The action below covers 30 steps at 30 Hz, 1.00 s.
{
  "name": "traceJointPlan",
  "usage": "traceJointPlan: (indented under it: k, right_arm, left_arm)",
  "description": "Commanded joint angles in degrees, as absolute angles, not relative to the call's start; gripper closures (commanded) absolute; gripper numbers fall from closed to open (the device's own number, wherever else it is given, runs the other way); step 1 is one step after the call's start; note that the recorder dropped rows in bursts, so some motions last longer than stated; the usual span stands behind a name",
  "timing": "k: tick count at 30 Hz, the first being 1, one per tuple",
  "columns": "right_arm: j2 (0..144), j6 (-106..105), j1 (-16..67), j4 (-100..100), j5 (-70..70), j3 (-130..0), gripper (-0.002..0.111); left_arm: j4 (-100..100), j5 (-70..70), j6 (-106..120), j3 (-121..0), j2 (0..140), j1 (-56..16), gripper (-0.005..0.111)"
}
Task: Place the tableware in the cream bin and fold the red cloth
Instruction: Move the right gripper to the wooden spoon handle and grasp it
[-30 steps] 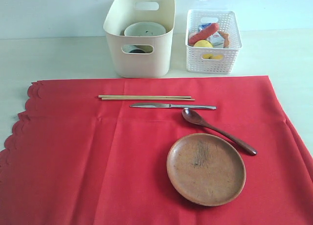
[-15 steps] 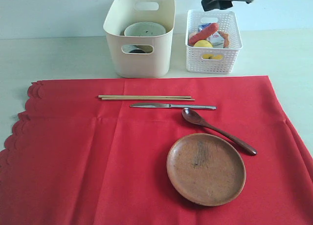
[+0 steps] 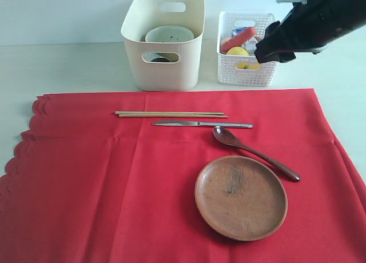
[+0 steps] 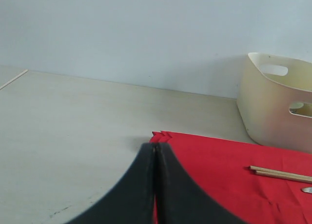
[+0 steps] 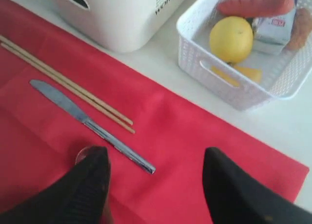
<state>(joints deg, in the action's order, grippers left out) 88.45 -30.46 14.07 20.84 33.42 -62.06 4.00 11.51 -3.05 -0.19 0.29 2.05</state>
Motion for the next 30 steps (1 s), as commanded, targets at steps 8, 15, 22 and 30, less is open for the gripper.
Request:
traceJointPlan:
  k: [8,15,22,30]
  right_arm:
    - [86.9,-35.1,14.0,23.4,28.3,-49.7,0.053]
    - [87.2,-47.9,14.0,35.0,27.0,-46.8,0.053]
    - [91.5,-50.2,14.0,37.9,27.5,-45.4,0.053]
    - [97.5,-54.5,14.0,41.8,28.4,-45.4,0.053]
  left_arm:
    - [4.2,11.4,-2.7,0.0,0.0,2.1,0.107]
    - [4.2,11.4,-2.7,0.0,0.0,2.1,0.107]
    - [4.2,11.4,-2.7,0.0,0.0,2.1,0.107]
    - [4.2,11.4,-2.7,0.0,0.0,2.1,0.107]
